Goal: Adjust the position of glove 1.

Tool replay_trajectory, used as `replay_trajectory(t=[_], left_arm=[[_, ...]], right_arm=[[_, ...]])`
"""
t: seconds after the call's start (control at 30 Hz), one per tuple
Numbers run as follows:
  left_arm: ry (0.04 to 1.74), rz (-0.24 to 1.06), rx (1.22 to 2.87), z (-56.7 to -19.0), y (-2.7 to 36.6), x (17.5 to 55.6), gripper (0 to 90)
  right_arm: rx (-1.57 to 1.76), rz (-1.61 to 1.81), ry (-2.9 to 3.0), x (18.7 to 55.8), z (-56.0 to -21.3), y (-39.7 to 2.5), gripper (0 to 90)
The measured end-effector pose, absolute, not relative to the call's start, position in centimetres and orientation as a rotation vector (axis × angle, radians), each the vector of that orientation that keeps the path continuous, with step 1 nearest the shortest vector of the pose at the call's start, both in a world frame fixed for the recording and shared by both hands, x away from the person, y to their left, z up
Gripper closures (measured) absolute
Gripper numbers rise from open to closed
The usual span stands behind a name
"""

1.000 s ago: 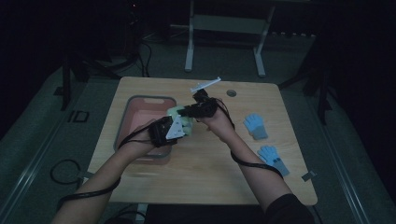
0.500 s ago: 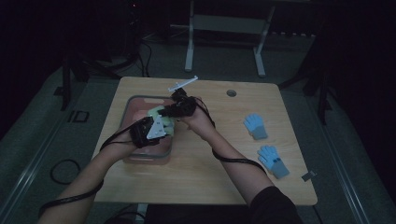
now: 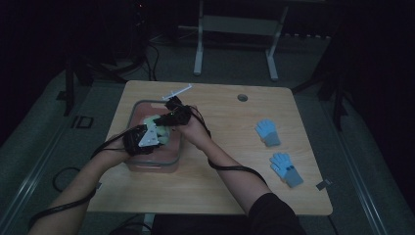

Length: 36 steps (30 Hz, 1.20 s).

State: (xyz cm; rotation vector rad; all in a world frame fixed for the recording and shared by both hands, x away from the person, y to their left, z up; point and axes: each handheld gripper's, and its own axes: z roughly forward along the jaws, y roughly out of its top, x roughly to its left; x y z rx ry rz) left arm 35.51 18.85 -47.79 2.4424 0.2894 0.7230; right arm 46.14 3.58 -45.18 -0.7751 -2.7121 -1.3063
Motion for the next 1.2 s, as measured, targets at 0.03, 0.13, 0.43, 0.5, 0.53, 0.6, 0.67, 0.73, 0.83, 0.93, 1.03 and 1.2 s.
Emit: replay_trajectory(t=[0.03,0.13,0.43,0.5,0.53,0.6,0.67,0.73,0.83,0.93,1.03,1.2], left_arm=[[0.281,0.715,2.449,-48.2,18.9,35.8,73.5],[0.255,0.698,2.484,-49.0,18.8,36.5,73.4],[0.224,0.575,2.606,-50.5,17.8,38.6,72.1],[0.212,0.556,2.626,-50.7,17.6,38.9,71.4],[0.207,0.542,2.64,-50.8,17.4,39.0,71.3],[0.207,0.532,2.659,-51.0,17.2,39.3,70.7],[0.196,0.516,2.673,-51.3,17.1,39.4,70.6],[0.205,0.502,2.681,-51.4,16.9,39.6,68.3],[0.229,0.489,2.676,-51.2,16.7,39.5,61.0],[0.325,0.501,2.67,-50.9,16.8,39.4,42.8],[0.392,0.54,2.643,-50.5,17.3,39.1,34.2],[0.497,0.546,2.545,-49.1,17.8,38.0,19.8]], right_arm=[[-0.775,-1.306,-2.712,46.1,-45.2,3.6,74.8],[-0.812,-1.278,-2.695,46.8,-46.3,3.5,74.8],[-0.866,-1.176,-2.708,47.6,-48.3,3.4,71.0],[-0.883,-1.16,-2.71,47.7,-48.6,3.1,68.1],[-0.89,-1.155,-2.71,47.8,-48.7,2.9,66.5],[-0.892,-1.151,-2.7,47.9,-48.8,2.5,63.6],[-0.896,-1.165,-2.693,47.9,-48.8,2.2,60.6],[-0.892,-1.181,-2.677,47.8,-48.6,1.8,59.5],[-0.878,-1.193,-2.68,47.4,-48.2,1.3,56.2],[-0.87,-1.215,-2.672,46.9,-47.7,0.7,53.2],[-0.859,-1.239,-2.652,46.5,-47.1,0.0,50.6],[-0.814,-1.287,-2.668,45.3,-45.9,-1.3,47.0]])
